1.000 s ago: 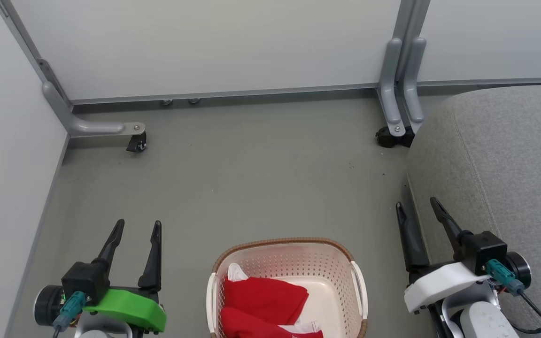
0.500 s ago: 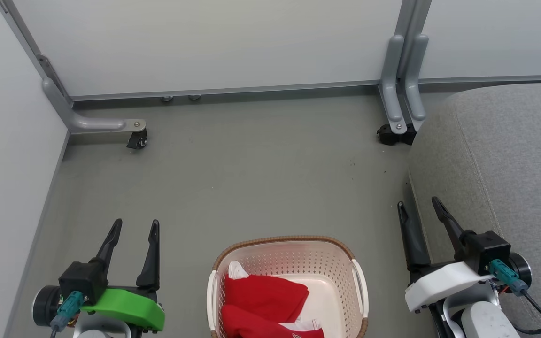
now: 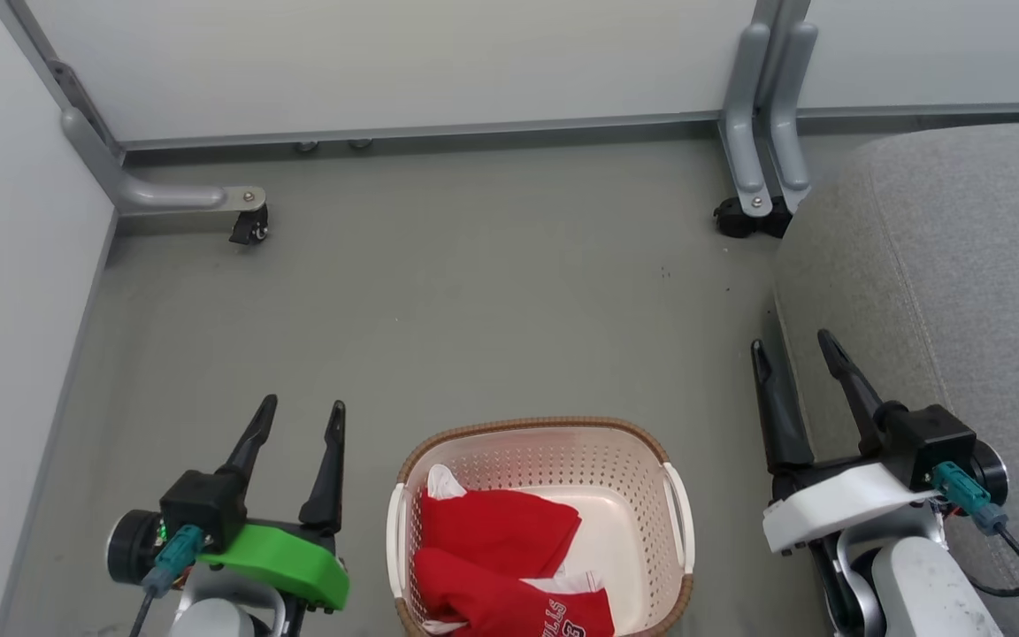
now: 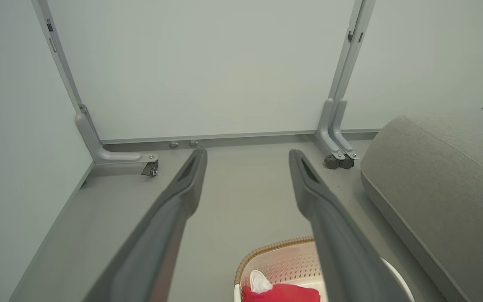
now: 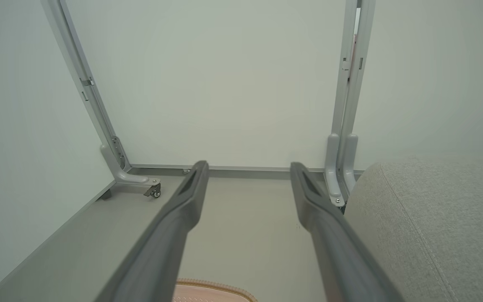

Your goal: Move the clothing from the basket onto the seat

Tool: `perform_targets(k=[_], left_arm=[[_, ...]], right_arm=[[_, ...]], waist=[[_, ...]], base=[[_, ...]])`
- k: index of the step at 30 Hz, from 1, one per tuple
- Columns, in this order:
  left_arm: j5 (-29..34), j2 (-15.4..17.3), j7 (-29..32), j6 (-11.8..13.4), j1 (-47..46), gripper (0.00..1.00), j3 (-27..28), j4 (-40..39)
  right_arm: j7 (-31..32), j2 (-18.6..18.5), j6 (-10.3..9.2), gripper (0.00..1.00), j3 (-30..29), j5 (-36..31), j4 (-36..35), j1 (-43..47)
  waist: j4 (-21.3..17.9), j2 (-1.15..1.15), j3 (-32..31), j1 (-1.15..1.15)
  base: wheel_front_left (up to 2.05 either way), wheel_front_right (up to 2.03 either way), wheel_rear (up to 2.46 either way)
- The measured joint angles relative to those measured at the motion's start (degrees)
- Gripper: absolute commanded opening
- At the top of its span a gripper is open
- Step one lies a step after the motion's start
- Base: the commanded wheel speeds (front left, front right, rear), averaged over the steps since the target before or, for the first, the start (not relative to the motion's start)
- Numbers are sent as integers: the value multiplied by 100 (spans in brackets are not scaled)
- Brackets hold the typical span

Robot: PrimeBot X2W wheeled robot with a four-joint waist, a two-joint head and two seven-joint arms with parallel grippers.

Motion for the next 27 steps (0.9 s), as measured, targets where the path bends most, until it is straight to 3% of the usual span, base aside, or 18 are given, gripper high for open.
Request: perform_targets(k=[10,27], left_arm=[[-33,-25,-1,-1,-806,100,-949,702],[-455,100,143,-1,-3398,100,-3921,3355]], right_arm=[[-1,-1,0,100,63,-54,-444,-505],[-116,-8,0,100,241,66,-901,-1382]], waist=[[-50,0,738,0],[-462,0,2642,1]], base=[[0,0,0],[0,0,0]])
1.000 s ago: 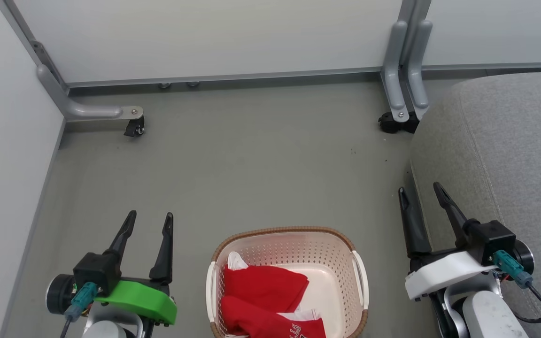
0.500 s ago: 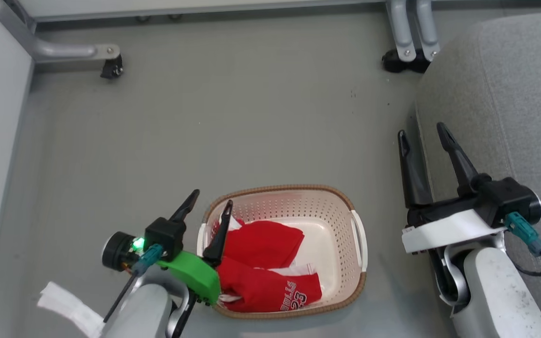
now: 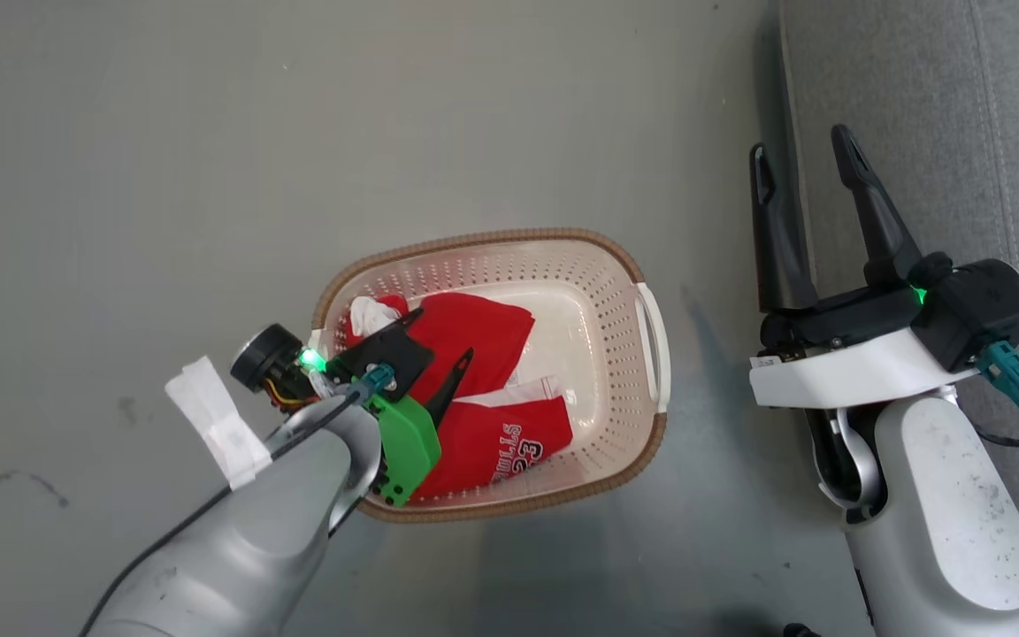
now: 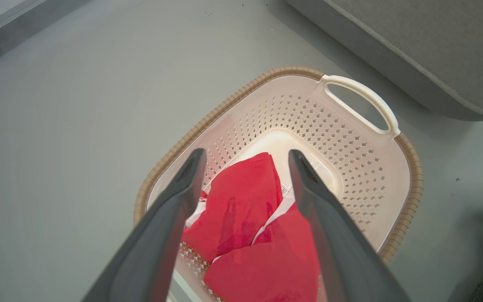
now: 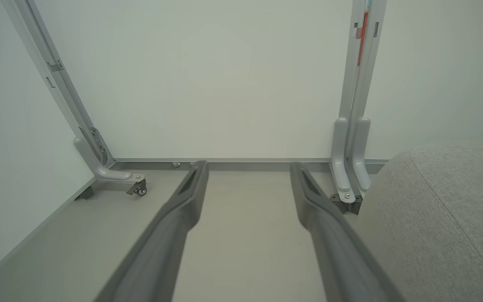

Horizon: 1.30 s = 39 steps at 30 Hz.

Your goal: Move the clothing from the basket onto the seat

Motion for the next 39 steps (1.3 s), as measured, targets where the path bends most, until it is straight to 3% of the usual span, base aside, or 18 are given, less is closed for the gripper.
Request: perform_targets(k=[9,13,27,39], left_arm=[[-92,298,579,-1,-1238,100,-1735,740],[-52,408,939,-5,-1633,100,-2138,960],[615,422,1938,-5,-2329,100,-2293,1691],[658,372,2658,52,-2430,100,-2288,2035]], right_arm=[[-40,0,0,100,116,286,-37,-306],[-40,0,0,100,154,370,-120,-398],[-40,2,0,100,311,780,-248,-570],[-40,1,0,100,491,1169,-291,-653]], waist=[[-322,0,976,0],[-446,0,1329,0],[-840,0,2121,0],[-1154,0,2405,-1]], base=[[0,0,0],[0,0,0],[0,0,0],[0,0,0]])
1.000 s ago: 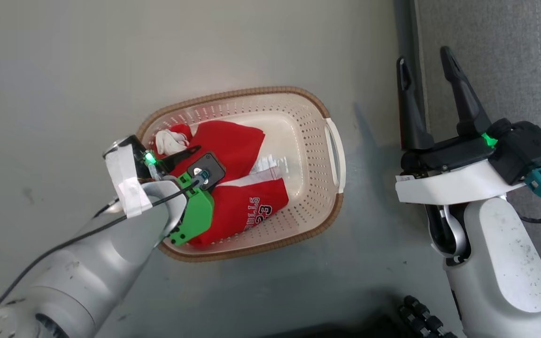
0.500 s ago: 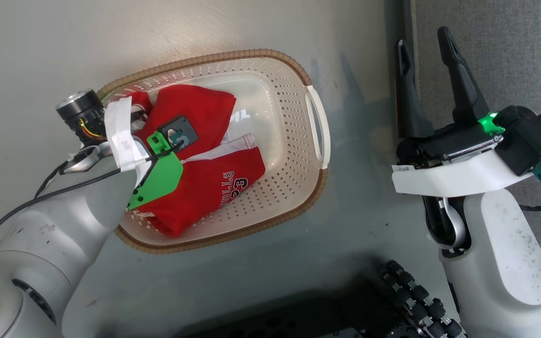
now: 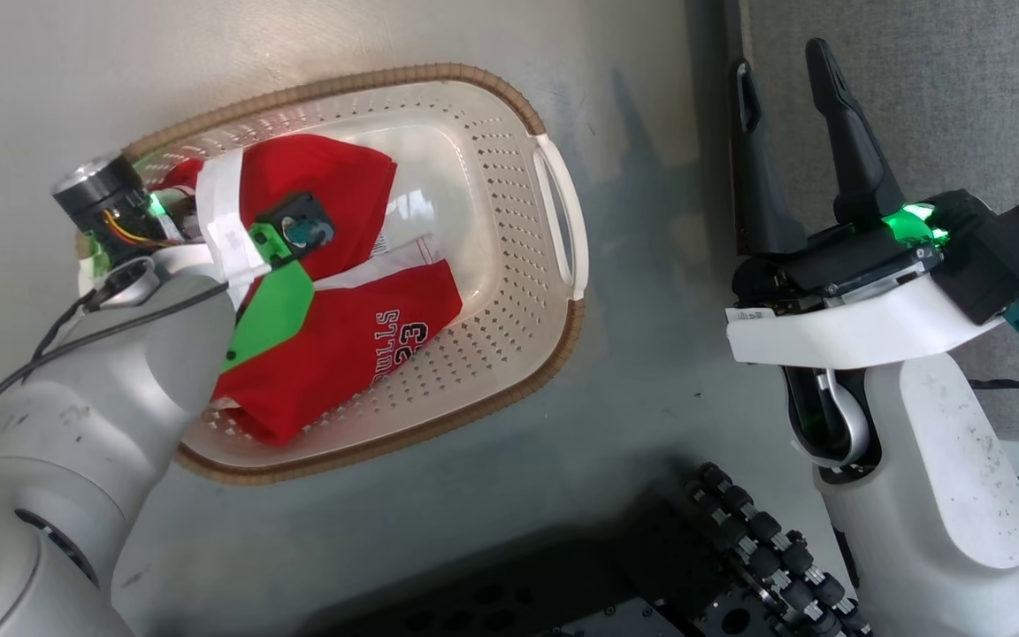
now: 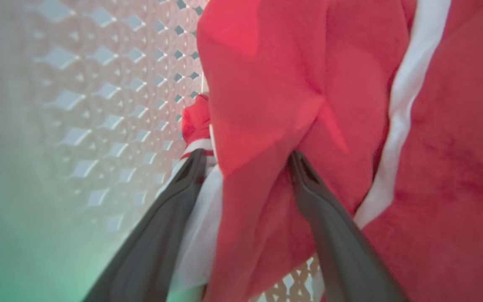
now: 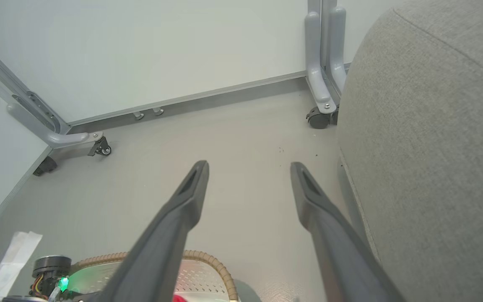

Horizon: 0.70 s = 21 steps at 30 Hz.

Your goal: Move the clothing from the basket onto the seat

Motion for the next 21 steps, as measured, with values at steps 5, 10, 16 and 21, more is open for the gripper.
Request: perform_targets(k=[5,10,16,21], left_arm=[[-51,13,169,-33,36,0,11,41],[7,-5,-8,-41,77,0,2,46],[-10,-68,-480,-41,133,0,38,24],[-328,-225,-1258,23,390,0,305,-98]], right_arm=[[0,0,0,100,7,62,-5,-14],[0,1,0,100,-53,43,2,-32],[-1,2,0,100,-126,-88,21,-32],[-4,3,0,100,-232,-229,67,14]], waist=[[-86,0,45,0],[-68,0,-7,0],[20,0,-136,0],[114,0,-345,0]], base=[[0,0,0],[0,0,0],[0,0,0],[0,0,0]])
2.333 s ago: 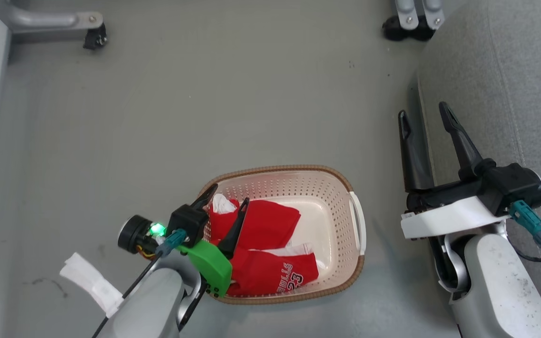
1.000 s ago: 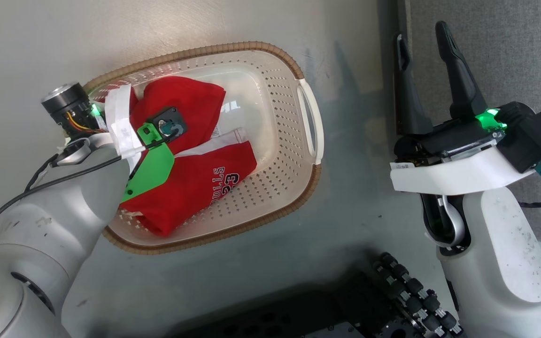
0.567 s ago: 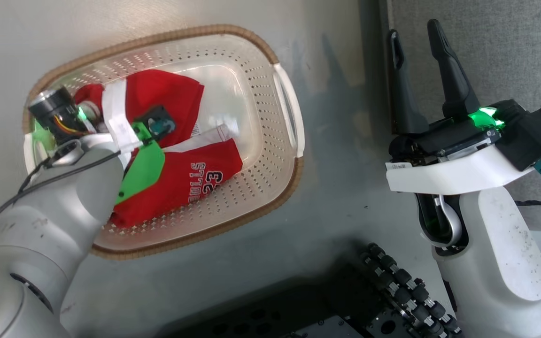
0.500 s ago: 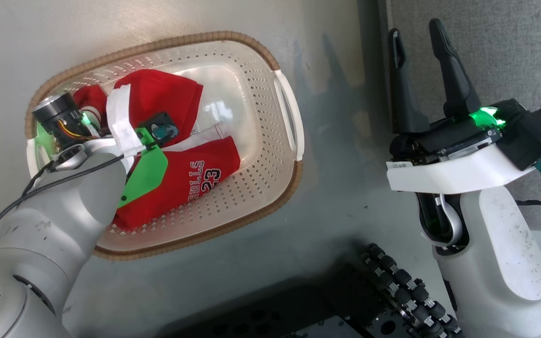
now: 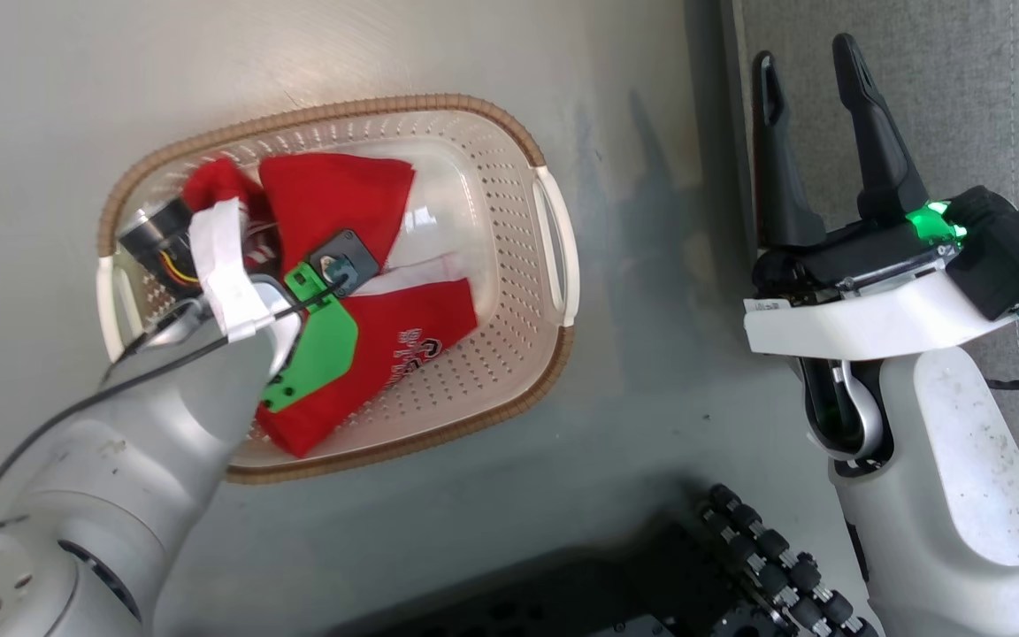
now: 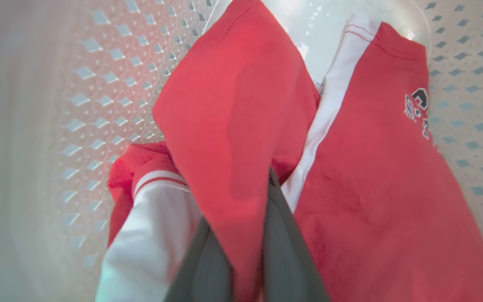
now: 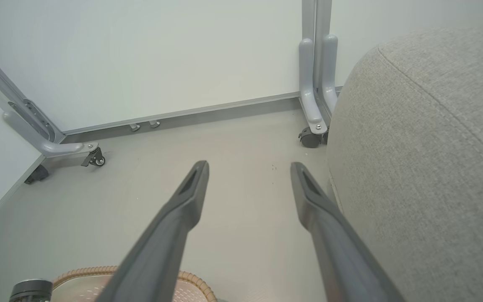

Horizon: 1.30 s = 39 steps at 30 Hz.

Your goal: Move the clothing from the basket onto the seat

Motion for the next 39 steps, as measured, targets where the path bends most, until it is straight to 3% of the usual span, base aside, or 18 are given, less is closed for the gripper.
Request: perform_targets(k=[7,15,19,25,30,39], left_arm=[[-687,-257,-979,176,336,0,613,-236],[-1218,-381,-1459,405,655,0,1133,-881],[-1385,-336,-1514,578,921,0,1446,-1514],[-1459,63,-1527,879,1605,0,2179,-3190],[-1368,352,-1533,891,2245,0,2827,-4432],[-1016,500,-1533,573,3204,0,3762,-5773]], right_arm=[[-1,2,1,100,-153,-323,84,208],[-1,5,0,100,-258,-643,165,436],[-1,5,0,100,-308,-765,233,565],[-1,7,1,100,-350,-924,363,747],[43,5,1,100,-387,-967,398,910],[238,4,0,100,-385,-975,414,1319]], waist=[[191,0,-458,0],[509,0,-1058,0],[669,0,-1379,0],[901,0,-1870,0],[1065,0,-2240,-1],[1289,0,-2899,-1]], base=[[0,0,0],[0,0,0],[0,0,0],[0,0,0],[0,0,0],[0,0,0]])
